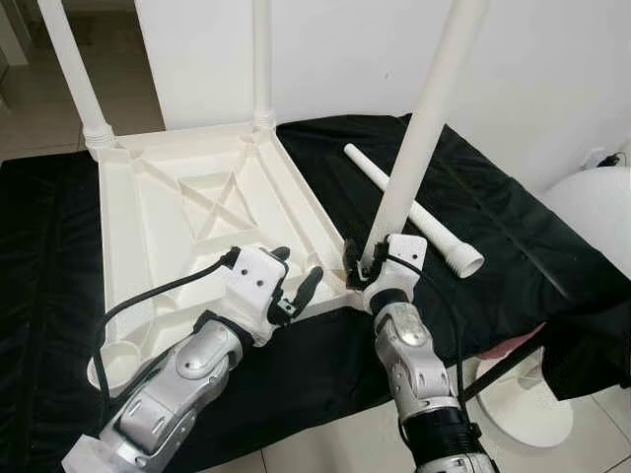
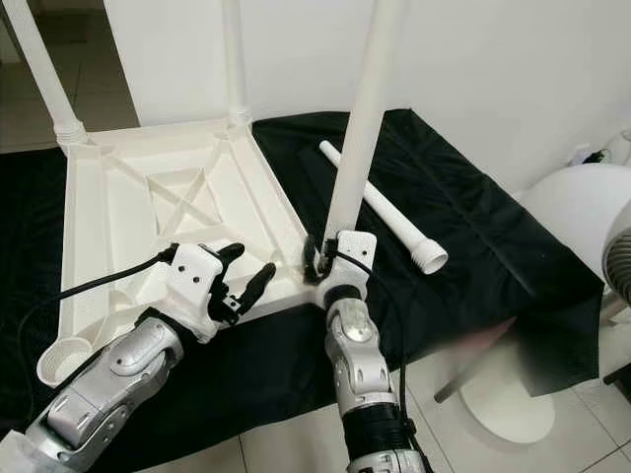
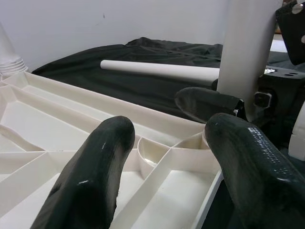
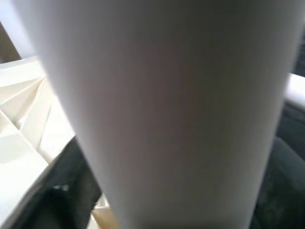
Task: Building children table
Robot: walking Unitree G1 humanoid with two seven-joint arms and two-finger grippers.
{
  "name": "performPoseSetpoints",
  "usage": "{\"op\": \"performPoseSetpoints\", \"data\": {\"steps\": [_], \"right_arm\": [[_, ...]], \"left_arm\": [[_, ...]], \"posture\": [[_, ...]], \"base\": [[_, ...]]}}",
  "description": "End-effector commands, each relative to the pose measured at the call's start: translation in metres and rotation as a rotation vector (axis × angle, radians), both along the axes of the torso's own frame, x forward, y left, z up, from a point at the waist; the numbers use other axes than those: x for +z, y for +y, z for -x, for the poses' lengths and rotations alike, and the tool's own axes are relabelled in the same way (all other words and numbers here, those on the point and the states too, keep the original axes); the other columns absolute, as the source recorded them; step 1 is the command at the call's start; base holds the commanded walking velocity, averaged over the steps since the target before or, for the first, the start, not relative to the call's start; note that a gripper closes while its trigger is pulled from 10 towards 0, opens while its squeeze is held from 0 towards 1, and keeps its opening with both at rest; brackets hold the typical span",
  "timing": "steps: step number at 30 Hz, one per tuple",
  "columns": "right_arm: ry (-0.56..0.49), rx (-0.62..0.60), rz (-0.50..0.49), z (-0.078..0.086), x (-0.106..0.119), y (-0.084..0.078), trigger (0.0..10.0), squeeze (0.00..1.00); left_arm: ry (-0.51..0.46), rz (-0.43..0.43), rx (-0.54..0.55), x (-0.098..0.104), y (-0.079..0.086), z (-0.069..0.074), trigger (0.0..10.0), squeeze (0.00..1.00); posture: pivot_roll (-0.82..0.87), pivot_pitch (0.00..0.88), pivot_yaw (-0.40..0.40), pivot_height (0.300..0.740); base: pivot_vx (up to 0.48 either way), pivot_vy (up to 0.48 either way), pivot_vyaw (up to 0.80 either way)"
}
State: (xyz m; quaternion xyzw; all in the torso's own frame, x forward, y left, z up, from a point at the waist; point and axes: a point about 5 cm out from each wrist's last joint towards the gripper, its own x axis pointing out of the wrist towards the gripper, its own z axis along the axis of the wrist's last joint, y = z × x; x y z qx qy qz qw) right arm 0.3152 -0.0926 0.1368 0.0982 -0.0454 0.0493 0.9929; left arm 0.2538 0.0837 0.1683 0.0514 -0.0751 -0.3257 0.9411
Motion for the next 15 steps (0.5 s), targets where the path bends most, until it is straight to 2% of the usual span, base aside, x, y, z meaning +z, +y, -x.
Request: {"op": "performPoseSetpoints", "data": {"steps": [1, 6, 7, 8, 9, 12, 14, 15], "right_arm": [[-0.033, 0.045, 0.008, 0.0, 0.005, 0.001, 10.0, 1.0], [-0.061, 0.117, 0.066, -0.003, 0.008, -0.01, 10.0, 1.0], [-0.068, 0.146, 0.08, -0.003, 0.009, -0.013, 10.0, 0.9], [-0.078, 0.17, 0.109, -0.004, 0.01, -0.015, 10.0, 0.4], [-0.089, 0.179, 0.14, -0.004, 0.01, -0.018, 10.0, 0.0], [-0.095, 0.207, 0.151, -0.005, 0.011, -0.022, 10.0, 0.0], [-0.125, 0.295, 0.183, -0.009, 0.015, -0.027, 10.0, 0.0], [-0.125, 0.295, 0.183, -0.009, 0.015, -0.027, 10.0, 0.0]], "left_arm": [[0.018, -0.053, -0.215, -0.005, -0.009, 0.007, 10.0, 0.0], [0.017, -0.059, -0.222, -0.006, -0.01, 0.007, 10.0, 0.0], [0.017, -0.06, -0.222, -0.006, -0.01, 0.007, 10.0, 0.0], [0.017, -0.06, -0.222, -0.006, -0.01, 0.007, 10.0, 0.0], [0.017, -0.06, -0.222, -0.006, -0.01, 0.007, 10.0, 0.0], [0.016, -0.061, -0.222, -0.006, -0.01, 0.006, 10.0, 0.0], [0.008, -0.088, -0.223, -0.006, -0.011, 0.006, 10.0, 0.0], [0.008, -0.088, -0.223, -0.006, -0.011, 0.006, 10.0, 0.0]], "posture": [[0.03, 0.02, -0.043, 0.74], [0.03, 0.015, -0.043, 0.74], [0.03, 0.013, -0.042, 0.74], [0.03, 0.013, -0.042, 0.74], [0.03, 0.013, -0.042, 0.74], [0.02, 0.015, -0.039, 0.74], [0.02, 0.021, -0.039, 0.74], [0.02, 0.021, -0.039, 0.74]], "base": [[0.0, 0.0, 0.0], [0.0, 0.0, 0.0], [0.0, 0.0, 0.0], [0.0, 0.0, 0.0], [0.0, 0.0, 0.0], [0.0, 0.0, 0.0], [0.0, 0.0, 0.0], [0.0, 0.0, 0.0]]}}
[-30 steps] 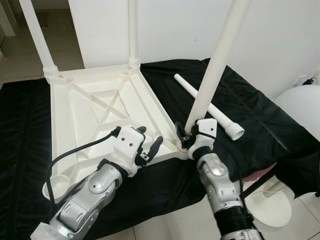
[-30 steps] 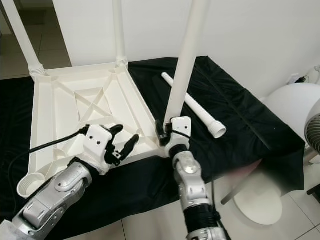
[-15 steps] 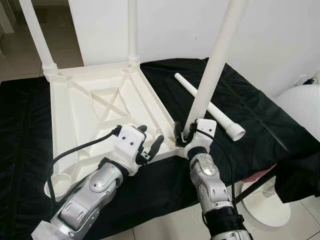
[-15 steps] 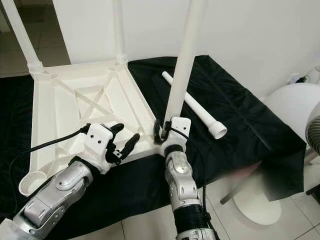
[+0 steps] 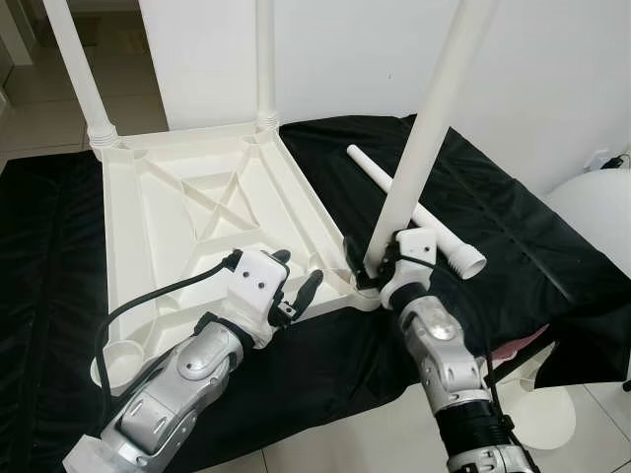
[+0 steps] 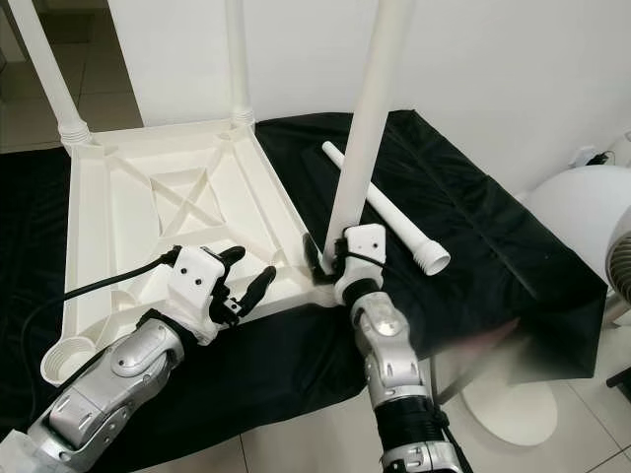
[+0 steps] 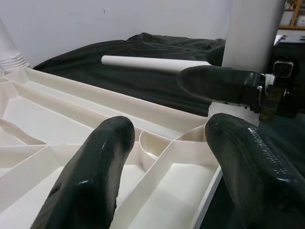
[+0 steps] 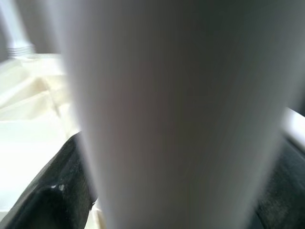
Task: Building children table
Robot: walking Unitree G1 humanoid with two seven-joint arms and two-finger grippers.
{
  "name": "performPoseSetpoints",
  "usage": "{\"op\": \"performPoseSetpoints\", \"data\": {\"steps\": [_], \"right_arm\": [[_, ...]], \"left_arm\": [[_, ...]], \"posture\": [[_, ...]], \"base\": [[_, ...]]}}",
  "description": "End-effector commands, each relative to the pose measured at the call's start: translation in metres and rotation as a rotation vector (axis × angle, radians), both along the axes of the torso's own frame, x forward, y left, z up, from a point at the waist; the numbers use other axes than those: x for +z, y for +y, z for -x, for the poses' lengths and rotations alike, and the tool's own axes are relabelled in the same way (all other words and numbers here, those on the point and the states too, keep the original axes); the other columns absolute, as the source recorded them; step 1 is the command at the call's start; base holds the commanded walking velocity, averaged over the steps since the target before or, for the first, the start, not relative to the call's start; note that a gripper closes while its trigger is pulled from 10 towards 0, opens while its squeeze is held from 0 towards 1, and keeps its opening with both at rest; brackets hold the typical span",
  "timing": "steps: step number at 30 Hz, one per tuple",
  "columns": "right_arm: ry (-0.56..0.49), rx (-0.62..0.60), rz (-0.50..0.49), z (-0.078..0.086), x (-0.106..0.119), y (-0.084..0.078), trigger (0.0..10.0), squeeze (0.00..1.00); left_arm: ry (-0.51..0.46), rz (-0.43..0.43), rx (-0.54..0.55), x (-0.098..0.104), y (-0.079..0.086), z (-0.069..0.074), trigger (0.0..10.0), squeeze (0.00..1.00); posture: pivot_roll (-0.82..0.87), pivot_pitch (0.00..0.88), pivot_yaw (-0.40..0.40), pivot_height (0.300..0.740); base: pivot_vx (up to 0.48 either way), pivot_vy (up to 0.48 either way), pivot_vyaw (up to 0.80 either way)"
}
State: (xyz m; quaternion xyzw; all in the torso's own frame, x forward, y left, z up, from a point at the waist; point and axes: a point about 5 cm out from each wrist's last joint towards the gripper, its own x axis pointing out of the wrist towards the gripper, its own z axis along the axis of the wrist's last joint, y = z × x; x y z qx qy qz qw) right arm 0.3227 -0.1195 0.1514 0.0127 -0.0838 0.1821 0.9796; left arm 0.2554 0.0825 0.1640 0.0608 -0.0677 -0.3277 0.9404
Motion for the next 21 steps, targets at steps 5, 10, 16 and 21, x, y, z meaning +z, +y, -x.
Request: {"op": "performPoseSetpoints", "data": {"steps": [5, 10, 16, 21], "right_arm": [[-0.026, 0.14, 0.069, -0.004, 0.001, -0.005, 10.0, 0.0], [0.03, 0.285, 0.12, -0.006, -0.007, -0.017, 10.0, 0.0], [0.058, 0.338, 0.146, -0.008, -0.012, -0.023, 6.0, 0.0], [0.068, 0.359, 0.185, -0.011, -0.015, -0.027, 2.0, 0.0]], "left_arm": [[-0.003, -0.077, -0.221, -0.002, -0.01, 0.008, 10.0, 0.0], [0.0, -0.085, -0.227, -0.003, -0.01, 0.01, 10.0, 0.0], [0.004, -0.089, -0.23, -0.003, -0.01, 0.01, 10.0, 0.0], [0.003, -0.094, -0.235, -0.003, -0.01, 0.009, 10.0, 0.0]], "posture": [[0.03, 0.025, -0.046, 0.74], [0.03, 0.025, -0.049, 0.74], [0.04, 0.024, -0.047, 0.74], [0.03, 0.023, -0.042, 0.74]], "base": [[0.0, 0.0, 0.0], [0.0, 0.0, 0.0], [0.0, 0.0, 0.0], [0.0, 0.0, 0.0]]}}
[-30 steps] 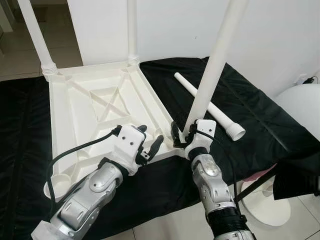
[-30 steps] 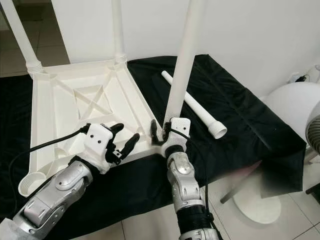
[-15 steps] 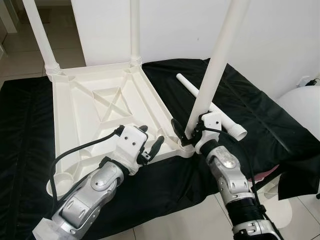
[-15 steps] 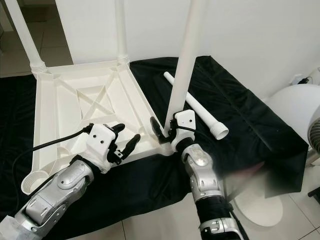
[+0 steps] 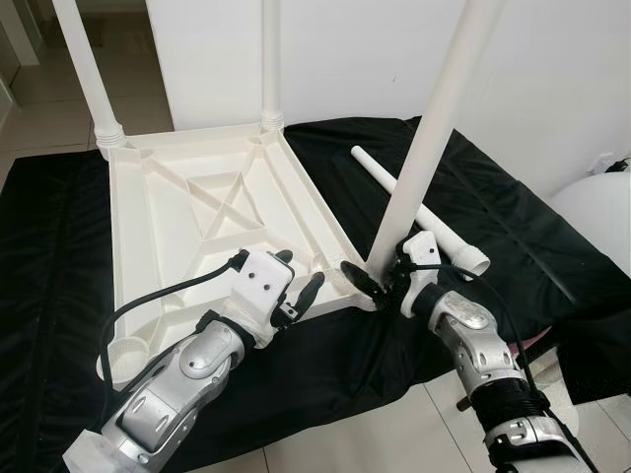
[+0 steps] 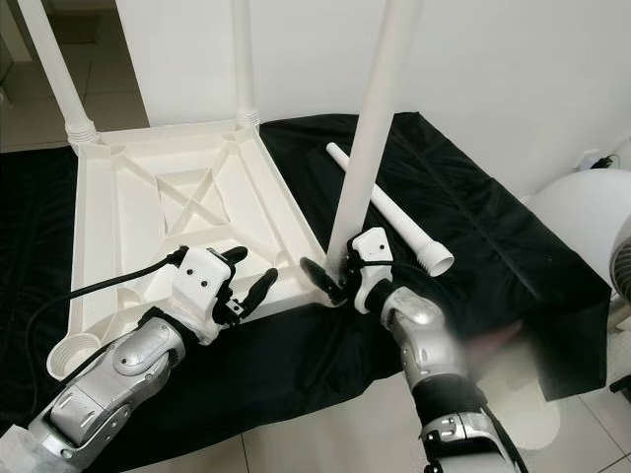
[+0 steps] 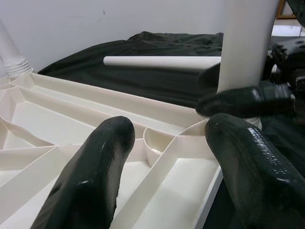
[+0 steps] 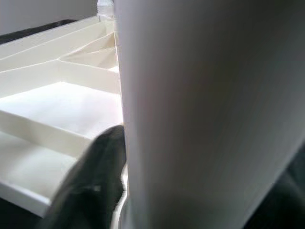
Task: Building children table
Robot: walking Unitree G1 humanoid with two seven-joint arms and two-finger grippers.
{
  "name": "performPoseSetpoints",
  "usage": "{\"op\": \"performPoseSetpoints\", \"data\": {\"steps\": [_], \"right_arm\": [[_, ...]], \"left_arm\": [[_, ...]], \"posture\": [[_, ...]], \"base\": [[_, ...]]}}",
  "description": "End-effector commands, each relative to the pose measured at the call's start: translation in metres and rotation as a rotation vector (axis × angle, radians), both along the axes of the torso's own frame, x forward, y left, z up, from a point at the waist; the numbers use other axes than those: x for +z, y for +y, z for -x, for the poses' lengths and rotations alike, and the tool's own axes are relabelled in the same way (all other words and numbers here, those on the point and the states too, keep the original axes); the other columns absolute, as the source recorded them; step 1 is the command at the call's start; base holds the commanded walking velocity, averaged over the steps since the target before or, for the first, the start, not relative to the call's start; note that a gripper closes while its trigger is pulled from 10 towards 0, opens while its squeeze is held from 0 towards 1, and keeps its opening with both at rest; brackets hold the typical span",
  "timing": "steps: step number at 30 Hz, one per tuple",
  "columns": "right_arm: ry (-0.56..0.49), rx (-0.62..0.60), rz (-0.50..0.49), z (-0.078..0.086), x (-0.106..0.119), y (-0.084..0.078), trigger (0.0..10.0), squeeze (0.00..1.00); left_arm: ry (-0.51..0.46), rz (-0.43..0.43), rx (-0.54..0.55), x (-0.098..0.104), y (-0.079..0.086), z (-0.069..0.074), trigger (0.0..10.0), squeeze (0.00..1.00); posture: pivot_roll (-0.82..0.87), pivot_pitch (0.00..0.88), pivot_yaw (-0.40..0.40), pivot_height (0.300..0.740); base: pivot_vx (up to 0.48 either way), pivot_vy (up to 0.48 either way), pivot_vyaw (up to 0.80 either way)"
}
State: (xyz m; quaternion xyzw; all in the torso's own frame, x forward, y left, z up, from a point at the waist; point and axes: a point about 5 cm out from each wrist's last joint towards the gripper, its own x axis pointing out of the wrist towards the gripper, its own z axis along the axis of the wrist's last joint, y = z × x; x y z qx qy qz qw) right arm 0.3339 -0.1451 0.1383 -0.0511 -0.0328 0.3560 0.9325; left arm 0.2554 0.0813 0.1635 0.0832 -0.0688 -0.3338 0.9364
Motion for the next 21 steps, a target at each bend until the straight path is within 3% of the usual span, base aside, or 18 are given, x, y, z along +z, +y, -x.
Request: {"op": "performPoseSetpoints", "data": {"steps": [1, 8, 9, 10, 17, 21], "right_arm": [[0.001, 0.009, 0.015, -0.001, -0.002, -0.002, 0.0, 0.0], [0.012, 0.021, 0.021, -0.002, -0.004, -0.007, 0.0, 0.0], [0.02, 0.019, 0.015, -0.002, -0.005, -0.007, 1.9, 0.0], [0.035, 0.019, 0.004, -0.001, -0.007, -0.007, 10.0, 0.0], [0.079, 0.013, -0.077, 0.003, -0.012, 0.0, 10.0, 0.0], [0.094, -0.01, -0.074, 0.006, -0.015, 0.009, 10.0, 0.0]], "left_arm": [[0.024, -0.053, -0.223, -0.002, -0.009, 0.008, 10.0, 0.0], [0.022, -0.053, -0.227, -0.002, -0.011, 0.008, 10.0, 0.0], [0.023, -0.052, -0.227, -0.002, -0.011, 0.008, 10.0, 0.0], [0.025, -0.051, -0.228, -0.003, -0.011, 0.009, 10.0, 0.0], [0.032, -0.046, -0.23, -0.004, -0.012, 0.011, 10.0, 0.0], [0.037, -0.043, -0.229, -0.005, -0.012, 0.011, 10.0, 0.0]], "posture": [[0.03, 0.023, -0.042, 0.74], [0.03, 0.026, -0.045, 0.74], [0.03, 0.029, -0.046, 0.74], [0.03, 0.031, -0.046, 0.74], [0.02, 0.037, -0.05, 0.74], [0.02, 0.037, -0.05, 0.74]], "base": [[0.0, 0.0, 0.0], [0.0, 0.0, 0.0], [0.0, 0.0, 0.0], [0.0, 0.0, 0.0], [0.0, 0.0, 0.0], [0.0, 0.0, 0.0]]}}
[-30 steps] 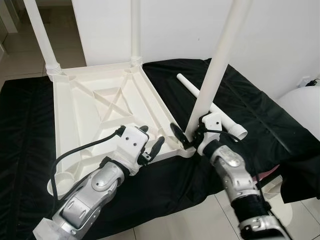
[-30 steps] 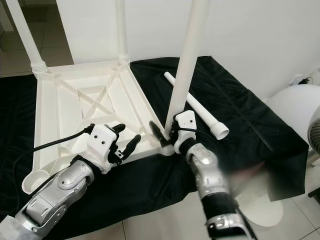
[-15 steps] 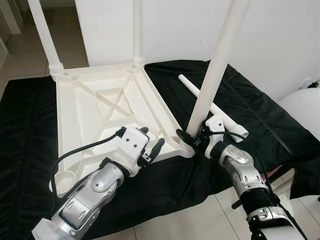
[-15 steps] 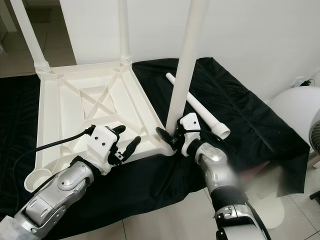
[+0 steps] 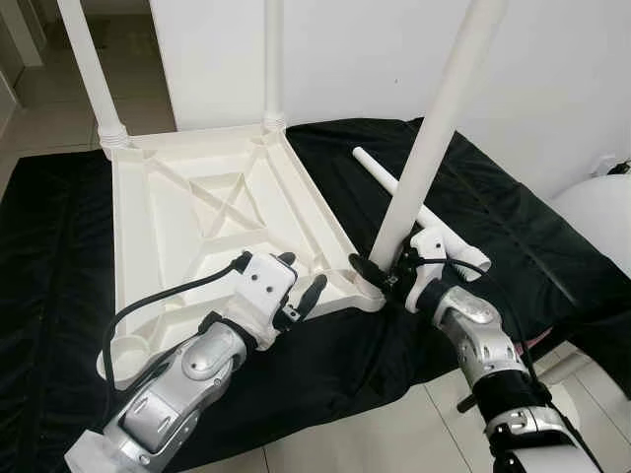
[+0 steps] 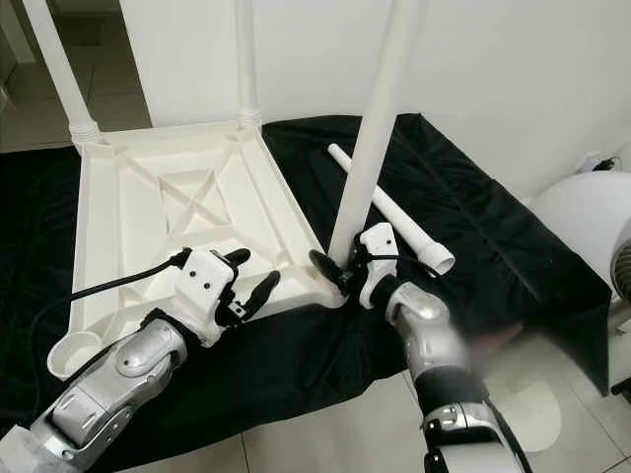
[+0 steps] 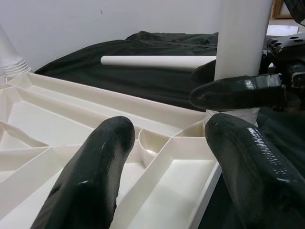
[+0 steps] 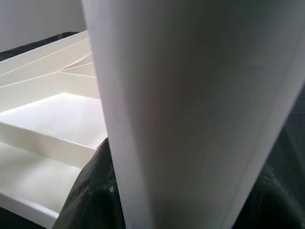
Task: Building children table
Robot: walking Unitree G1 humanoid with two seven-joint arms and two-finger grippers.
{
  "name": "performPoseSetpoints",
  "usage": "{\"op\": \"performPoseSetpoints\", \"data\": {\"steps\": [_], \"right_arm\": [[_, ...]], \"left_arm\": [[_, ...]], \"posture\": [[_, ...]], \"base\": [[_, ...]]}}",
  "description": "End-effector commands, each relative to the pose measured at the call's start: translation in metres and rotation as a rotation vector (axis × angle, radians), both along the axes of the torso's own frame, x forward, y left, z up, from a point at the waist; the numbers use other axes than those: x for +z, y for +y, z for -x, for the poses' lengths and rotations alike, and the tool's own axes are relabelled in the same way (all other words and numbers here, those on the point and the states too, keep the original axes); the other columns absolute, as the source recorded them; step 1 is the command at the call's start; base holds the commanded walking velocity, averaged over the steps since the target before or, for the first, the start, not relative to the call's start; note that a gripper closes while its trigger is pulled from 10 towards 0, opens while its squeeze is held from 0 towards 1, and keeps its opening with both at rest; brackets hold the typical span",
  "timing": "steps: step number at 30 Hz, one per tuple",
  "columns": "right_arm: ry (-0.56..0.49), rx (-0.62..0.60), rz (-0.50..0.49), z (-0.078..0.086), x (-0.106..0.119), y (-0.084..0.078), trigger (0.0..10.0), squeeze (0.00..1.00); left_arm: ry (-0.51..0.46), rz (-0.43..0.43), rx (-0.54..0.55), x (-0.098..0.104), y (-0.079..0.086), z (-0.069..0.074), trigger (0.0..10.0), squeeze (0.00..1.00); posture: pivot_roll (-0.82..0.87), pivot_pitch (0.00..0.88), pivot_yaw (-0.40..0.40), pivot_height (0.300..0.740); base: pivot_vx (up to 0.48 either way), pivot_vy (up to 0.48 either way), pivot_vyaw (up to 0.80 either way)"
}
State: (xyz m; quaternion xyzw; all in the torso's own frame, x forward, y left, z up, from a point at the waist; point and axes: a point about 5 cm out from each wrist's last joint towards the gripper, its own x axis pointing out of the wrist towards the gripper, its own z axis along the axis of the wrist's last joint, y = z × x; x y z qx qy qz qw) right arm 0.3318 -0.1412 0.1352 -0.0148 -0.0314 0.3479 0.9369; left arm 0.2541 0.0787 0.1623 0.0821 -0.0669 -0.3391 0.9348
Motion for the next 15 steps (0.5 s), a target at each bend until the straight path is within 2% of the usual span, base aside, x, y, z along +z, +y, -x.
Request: {"op": "performPoseSetpoints", "data": {"steps": [1, 4, 14, 15], "right_arm": [[0.066, -0.01, 0.001, 0.004, -0.013, 0.006, 10.0, 0.0], [0.078, -0.093, 0.001, 0.002, -0.012, 0.011, 10.0, 0.0], [0.065, -0.176, -0.036, 0.007, -0.006, 0.022, 10.0, 0.0], [0.069, -0.229, -0.049, 0.007, -0.005, 0.023, 10.0, 0.0]], "left_arm": [[0.032, -0.042, -0.219, -0.004, -0.009, 0.01, 10.0, 0.0], [0.035, -0.043, -0.224, -0.005, -0.011, 0.011, 10.0, 0.0], [0.039, -0.049, -0.231, -0.007, -0.01, 0.012, 10.0, 0.0], [0.04, -0.05, -0.234, -0.007, -0.01, 0.012, 10.0, 0.0]], "posture": [[0.02, 0.041, -0.052, 0.74], [0.02, 0.038, -0.052, 0.74], [0.02, 0.033, -0.051, 0.74], [0.02, 0.029, -0.052, 0.74]], "base": [[0.0, 0.0, 0.0], [0.0, 0.0, 0.0], [0.0, 0.0, 0.0], [0.0, 0.0, 0.0]]}}
